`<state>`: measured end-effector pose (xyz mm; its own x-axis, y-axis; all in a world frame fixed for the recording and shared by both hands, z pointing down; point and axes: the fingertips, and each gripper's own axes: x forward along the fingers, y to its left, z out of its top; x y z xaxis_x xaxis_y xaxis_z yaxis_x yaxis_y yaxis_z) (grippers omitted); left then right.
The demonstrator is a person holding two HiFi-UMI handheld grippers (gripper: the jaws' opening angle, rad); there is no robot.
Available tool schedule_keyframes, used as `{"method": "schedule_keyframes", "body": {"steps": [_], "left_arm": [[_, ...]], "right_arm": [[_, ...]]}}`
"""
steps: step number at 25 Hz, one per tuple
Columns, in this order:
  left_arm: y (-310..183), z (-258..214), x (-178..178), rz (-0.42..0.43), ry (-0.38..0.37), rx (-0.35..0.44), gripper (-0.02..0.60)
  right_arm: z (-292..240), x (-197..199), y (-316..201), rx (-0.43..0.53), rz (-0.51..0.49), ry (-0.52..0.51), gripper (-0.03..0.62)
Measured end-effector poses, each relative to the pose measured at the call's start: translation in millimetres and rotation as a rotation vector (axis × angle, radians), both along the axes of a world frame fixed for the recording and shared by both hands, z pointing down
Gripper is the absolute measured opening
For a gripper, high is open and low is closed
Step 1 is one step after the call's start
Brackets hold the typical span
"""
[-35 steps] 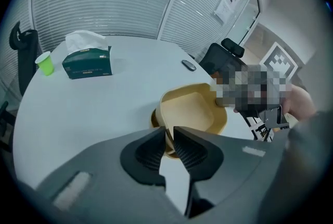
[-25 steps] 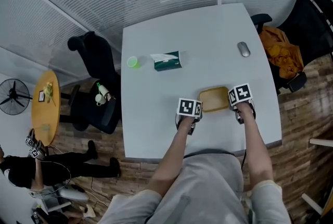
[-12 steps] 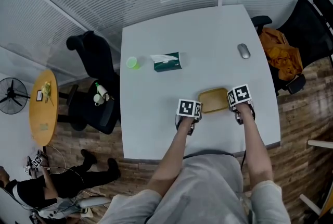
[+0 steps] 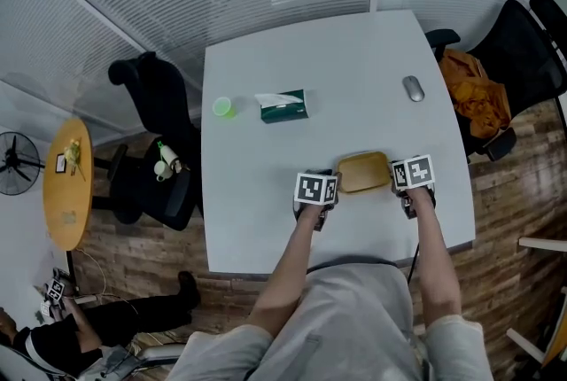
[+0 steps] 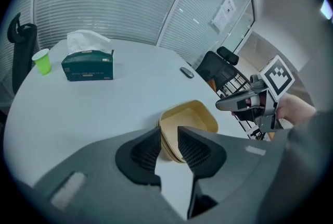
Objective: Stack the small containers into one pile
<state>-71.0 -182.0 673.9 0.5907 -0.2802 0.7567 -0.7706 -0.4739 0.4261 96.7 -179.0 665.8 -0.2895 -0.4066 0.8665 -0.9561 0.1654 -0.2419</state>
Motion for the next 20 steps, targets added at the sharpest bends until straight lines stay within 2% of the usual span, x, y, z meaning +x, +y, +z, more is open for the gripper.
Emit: {"method": "schedule_keyframes", "body": {"steps": [5,10,15,20], "left_arm": [[7,-19,-7,0.000,0.120,0.073,0.104],[15,-32,-14,0.020,0.163,0.171,0.104],[31,-40,-23,-0.043,0.247,0.220,0.092],[49,-47,-29,-0.094,0.253,0.274,0.087]], "right_arm": [[-13,-16,21,0.106,0.041,-0.066,0.035],[-27,-35,35,0.245,0.061,-0.105,0.035],[-43,-57,45,0.355,0.165,-0.260,0.028],[-48,-76,53,0.400,0.117,-0.299,0.025]]}}
